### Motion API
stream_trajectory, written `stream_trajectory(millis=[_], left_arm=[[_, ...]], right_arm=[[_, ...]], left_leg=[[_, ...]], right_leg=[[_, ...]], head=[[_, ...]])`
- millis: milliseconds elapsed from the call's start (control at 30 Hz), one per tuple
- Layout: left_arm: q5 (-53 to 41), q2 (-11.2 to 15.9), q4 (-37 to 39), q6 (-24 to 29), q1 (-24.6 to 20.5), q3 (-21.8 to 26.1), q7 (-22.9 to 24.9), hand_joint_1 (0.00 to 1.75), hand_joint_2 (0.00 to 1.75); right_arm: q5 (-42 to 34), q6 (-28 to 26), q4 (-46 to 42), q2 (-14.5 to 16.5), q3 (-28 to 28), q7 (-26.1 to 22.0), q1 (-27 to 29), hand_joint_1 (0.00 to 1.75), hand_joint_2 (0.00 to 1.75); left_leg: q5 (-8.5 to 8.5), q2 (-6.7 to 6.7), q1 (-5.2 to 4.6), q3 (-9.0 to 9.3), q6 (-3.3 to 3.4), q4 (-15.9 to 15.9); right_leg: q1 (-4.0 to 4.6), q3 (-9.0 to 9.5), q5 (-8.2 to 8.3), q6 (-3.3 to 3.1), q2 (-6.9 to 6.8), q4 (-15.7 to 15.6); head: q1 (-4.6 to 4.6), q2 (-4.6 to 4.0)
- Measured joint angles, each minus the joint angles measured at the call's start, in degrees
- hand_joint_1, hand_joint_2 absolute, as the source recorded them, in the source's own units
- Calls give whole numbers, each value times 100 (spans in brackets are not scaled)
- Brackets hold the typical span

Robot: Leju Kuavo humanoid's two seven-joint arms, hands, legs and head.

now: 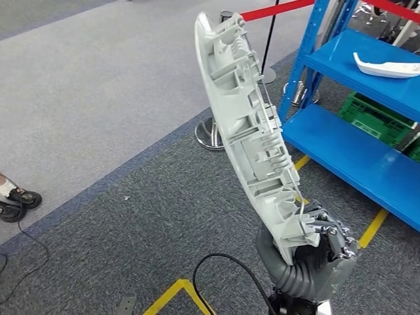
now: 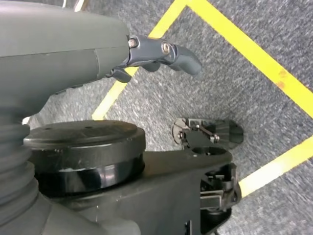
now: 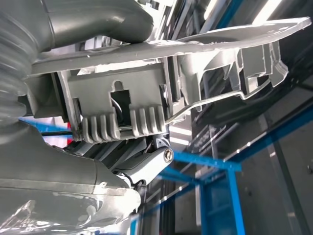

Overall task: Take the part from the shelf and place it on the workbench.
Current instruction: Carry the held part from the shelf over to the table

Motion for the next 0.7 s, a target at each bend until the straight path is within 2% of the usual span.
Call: stream_trajectory(millis=[33,67,100,133,200,233,267,333,367,400,467,500,533,567,600,633,700], left_arm=[[5,5,0,1,0,1,-3,0,175],[10,13,0,1,2,3,-5,0,175],[14,20,0,2,4,4,-8,0,175],[15,24,0,2,4,4,-10,0,175],[14,26,0,3,-7,4,-10,0,175],[9,28,0,7,-14,4,-10,0,175],[1,33,0,12,-16,3,-10,0,175],[-31,49,0,30,-5,2,-10,0,175],[-43,57,0,37,2,2,-10,0,175],[-51,65,0,43,3,1,-10,0,175],[-54,77,0,48,-13,-2,-10,0,175],[-54,81,0,49,-22,-3,-10,0,175],[-49,85,0,50,-25,-4,-13,0,175],[-26,89,0,50,-24,-3,-26,0,175],[6,93,0,50,-21,0,-44,0,175],[39,97,0,50,-20,3,-66,0,175],[80,101,0,50,-34,8,-100,0,175]], right_arm=[[-15,-1,1,0,-1,0,10,175,175],[-33,-1,1,0,-1,-1,17,175,175],[-48,0,1,0,-1,-2,21,175,175],[-56,0,0,0,-1,-4,19,175,175],[-67,0,-3,0,-1,-13,16,175,175],[-72,0,-5,0,-2,-19,16,175,175],[-84,1,-8,0,-2,-24,16,175,175],[-127,1,-11,1,-4,-30,15,175,175],[-153,2,-13,4,-5,-32,14,175,175],[-173,2,-16,9,-5,-34,15,175,175],[-190,2,-23,16,-5,-39,22,175,175],[-193,2,-26,17,-5,-40,26,175,175],[-195,2,-27,17,-5,-41,28,175,175],[-196,2,-27,17,-5,-42,29,175,175],[-194,2,-27,17,-5,-42,30,175,175],[-191,2,-27,17,-5,-42,30,175,175],[-184,2,-31,17,-5,-42,32,175,175]], left_leg=[[4,-80,-3,-2,4,0],[8,-161,-5,-2,4,0],[14,-247,-4,1,1,1],[21,-332,-1,5,-8,1],[38,-491,-1,-10,-45,14],[52,-556,3,-32,-74,21],[70,-613,11,-57,-109,21],[102,-710,43,-99,-179,11],[72,-647,42,-125,-206,45],[-21,-520,36,-192,-229,171],[-368,-173,16,-469,-267,747],[-544,-77,20,-645,-285,1117],[-645,-30,26,-775,-300,1403],[-647,-2,34,-822,-312,1523],[-552,26,42,-764,-321,1439],[-391,88,49,-607,-329,1176],[-121,374,45,-199,-329,474]], right_leg=[[1,-133,-70,-1,30,259],[2,-181,-34,-7,44,329],[0,-116,108,-19,59,171],[-8,45,317,-31,115,-174],[-42,402,606,-54,381,-914],[-53,507,660,-62,492,-1133],[-51,546,656,-76,547,-1219],[-35,552,684,-129,445,-1253],[-32,559,702,-165,379,-1272],[-35,564,718,-200,302,-1295],[-29,564,733,-244,135,-1318],[-24,558,733,-254,46,-1317],[-22,552,732,-257,-44,-1317],[-22,548,731,-256,-132,-1317],[-23,547,728,-253,-217,-1316],[-24,551,722,-243,-296,-1315],[1,561,696,-198,-429,-1294]], head=[[4,0],[7,0],[7,0],[7,0],[9,0],[10,0],[9,0],[8,0],[3,0],[-10,0],[-37,0],[-46,0],[-46,0],[-47,0],[-48,0],[-48,0],[-57,0]])
